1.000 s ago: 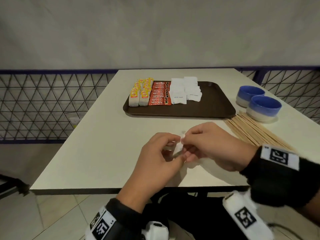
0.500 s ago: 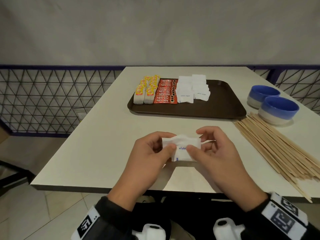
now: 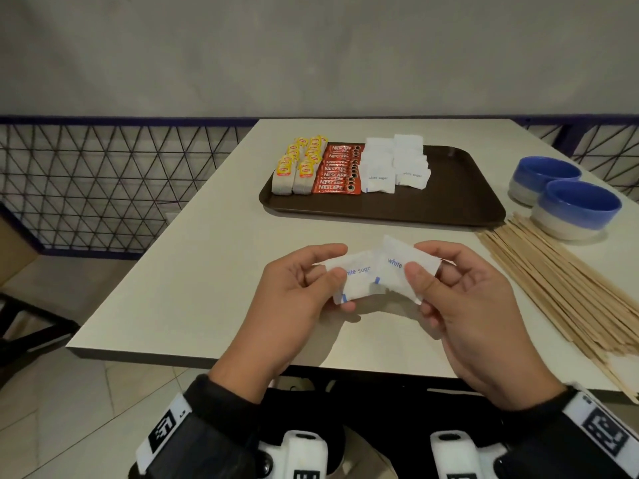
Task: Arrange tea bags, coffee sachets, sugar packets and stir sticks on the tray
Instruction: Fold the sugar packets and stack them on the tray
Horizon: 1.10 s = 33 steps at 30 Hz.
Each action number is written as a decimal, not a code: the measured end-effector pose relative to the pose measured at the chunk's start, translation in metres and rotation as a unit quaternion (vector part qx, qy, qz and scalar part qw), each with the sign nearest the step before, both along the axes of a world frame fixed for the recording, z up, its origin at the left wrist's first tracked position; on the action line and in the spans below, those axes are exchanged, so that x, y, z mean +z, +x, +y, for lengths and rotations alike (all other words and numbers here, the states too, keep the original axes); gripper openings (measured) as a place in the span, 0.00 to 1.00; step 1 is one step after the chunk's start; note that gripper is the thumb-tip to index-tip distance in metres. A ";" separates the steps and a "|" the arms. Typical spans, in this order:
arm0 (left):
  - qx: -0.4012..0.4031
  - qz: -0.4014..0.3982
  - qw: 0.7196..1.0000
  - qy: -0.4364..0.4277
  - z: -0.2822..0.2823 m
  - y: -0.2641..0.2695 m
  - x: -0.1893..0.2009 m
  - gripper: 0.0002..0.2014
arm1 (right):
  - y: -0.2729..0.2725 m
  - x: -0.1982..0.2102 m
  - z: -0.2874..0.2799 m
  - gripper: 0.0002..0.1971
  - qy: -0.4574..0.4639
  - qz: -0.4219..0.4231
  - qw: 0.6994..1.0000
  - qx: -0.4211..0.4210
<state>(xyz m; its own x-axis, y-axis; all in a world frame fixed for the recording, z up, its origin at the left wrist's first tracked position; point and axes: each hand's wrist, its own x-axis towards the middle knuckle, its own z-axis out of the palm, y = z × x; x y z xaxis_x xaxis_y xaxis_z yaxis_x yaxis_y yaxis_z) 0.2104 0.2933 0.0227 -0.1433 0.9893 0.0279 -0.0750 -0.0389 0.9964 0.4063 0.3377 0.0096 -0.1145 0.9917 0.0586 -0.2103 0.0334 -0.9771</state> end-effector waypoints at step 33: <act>-0.041 0.020 0.999 0.013 -0.001 0.001 0.002 0.24 | -0.008 -0.007 -0.003 0.08 0.040 -0.070 0.995 0.051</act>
<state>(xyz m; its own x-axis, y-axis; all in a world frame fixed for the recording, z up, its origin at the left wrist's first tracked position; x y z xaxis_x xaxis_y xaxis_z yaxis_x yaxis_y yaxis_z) 0.2115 0.2919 0.0243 -0.0597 0.9965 0.0577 -0.0390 -0.0601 0.9974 0.3987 0.3347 0.0022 -0.2268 0.9674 0.1126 -0.0795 0.0969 -0.9921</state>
